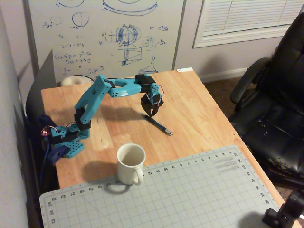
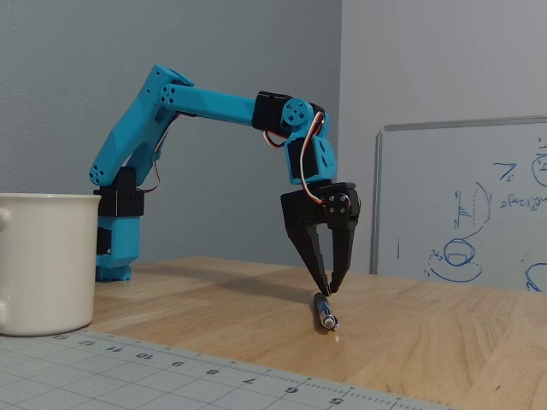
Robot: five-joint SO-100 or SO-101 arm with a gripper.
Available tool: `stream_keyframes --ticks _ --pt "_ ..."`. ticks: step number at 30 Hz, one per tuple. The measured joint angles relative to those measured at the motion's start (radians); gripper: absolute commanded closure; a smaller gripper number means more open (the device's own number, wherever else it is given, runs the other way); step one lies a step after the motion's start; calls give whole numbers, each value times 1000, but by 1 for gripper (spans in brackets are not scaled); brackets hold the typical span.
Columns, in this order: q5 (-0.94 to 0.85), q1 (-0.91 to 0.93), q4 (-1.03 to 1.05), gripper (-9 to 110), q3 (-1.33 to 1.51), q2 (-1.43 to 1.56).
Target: Touch the pen.
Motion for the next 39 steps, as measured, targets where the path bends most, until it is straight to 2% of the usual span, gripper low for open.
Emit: stream_keyframes --ticks 2,4,9,14,18,22,39 --pt "0 -2 -20 101 40 5" --pt "-8 -51 -98 101 215 114" --pt "-3 -221 -164 101 891 561" --pt "-3 -239 -166 101 1557 1203" --pt "-3 -241 -156 101 1833 1778" --pt "0 -241 -173 101 1913 1936" --pt "0 -241 -173 101 1921 1953"
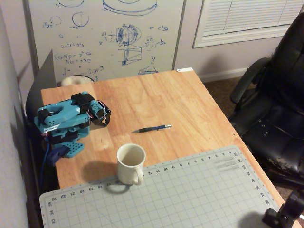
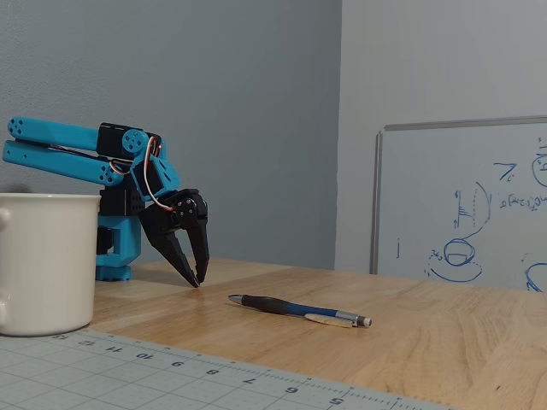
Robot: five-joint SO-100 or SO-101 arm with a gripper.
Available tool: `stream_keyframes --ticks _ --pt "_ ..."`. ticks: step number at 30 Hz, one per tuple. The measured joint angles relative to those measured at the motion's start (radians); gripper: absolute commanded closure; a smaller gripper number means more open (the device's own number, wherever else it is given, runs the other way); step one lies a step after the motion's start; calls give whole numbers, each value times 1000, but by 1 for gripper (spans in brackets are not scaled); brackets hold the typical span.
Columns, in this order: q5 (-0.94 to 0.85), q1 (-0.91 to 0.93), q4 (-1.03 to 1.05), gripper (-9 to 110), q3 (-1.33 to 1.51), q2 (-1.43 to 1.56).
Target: Touch the pen.
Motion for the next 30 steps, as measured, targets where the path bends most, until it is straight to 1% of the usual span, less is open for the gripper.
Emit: stream_keyframes --ticks 14,20,25,30 --pt "0 0 14 101 18 95" --pt "0 0 87 101 21 178" --pt "0 0 164 101 23 364" --pt "0 0 199 101 25 383"
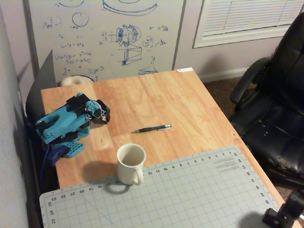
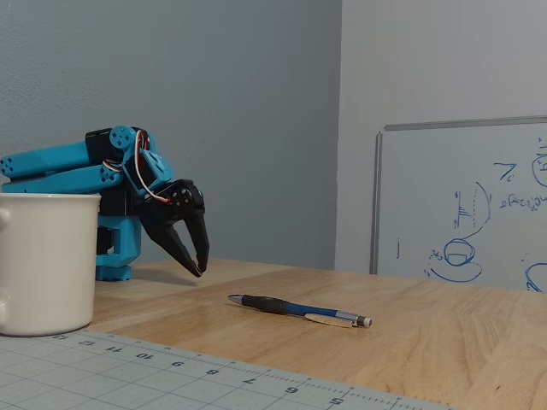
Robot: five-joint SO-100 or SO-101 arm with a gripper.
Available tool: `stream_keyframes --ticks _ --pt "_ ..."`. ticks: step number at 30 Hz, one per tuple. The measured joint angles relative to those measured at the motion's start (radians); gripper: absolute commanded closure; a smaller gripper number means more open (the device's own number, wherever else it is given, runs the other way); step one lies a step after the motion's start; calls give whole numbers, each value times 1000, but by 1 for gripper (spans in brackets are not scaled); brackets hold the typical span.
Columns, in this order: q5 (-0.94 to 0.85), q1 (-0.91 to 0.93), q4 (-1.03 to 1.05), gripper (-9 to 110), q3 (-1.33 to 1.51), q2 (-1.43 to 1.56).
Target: Touch the pen.
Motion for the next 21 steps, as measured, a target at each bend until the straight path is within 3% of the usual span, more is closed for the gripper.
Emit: stream_keyframes --ticks 15,21 --pt "0 0 0 101 -2 0" --pt "0 0 0 101 -123 -112"
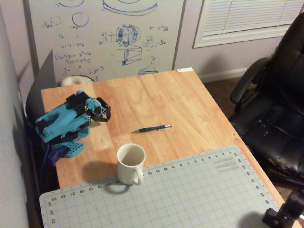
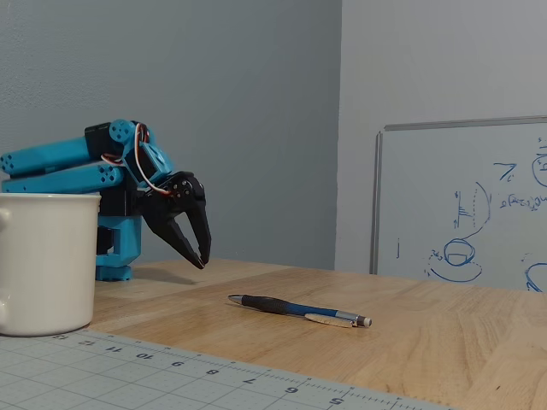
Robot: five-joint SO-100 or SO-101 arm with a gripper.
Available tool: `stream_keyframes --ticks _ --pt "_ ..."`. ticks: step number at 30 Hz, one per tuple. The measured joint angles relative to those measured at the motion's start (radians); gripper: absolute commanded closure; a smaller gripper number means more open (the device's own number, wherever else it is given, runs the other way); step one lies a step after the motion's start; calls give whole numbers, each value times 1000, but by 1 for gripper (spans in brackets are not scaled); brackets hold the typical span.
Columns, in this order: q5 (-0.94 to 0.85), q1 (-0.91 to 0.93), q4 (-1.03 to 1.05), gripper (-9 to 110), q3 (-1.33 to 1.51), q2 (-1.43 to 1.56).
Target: Touch the pen.
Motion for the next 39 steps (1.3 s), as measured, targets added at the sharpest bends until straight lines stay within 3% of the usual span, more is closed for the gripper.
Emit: stream_keyframes --ticks 12,39 --pt "0 3 0 101 -419 -434" --pt "0 290 0 101 -1536 -1789"
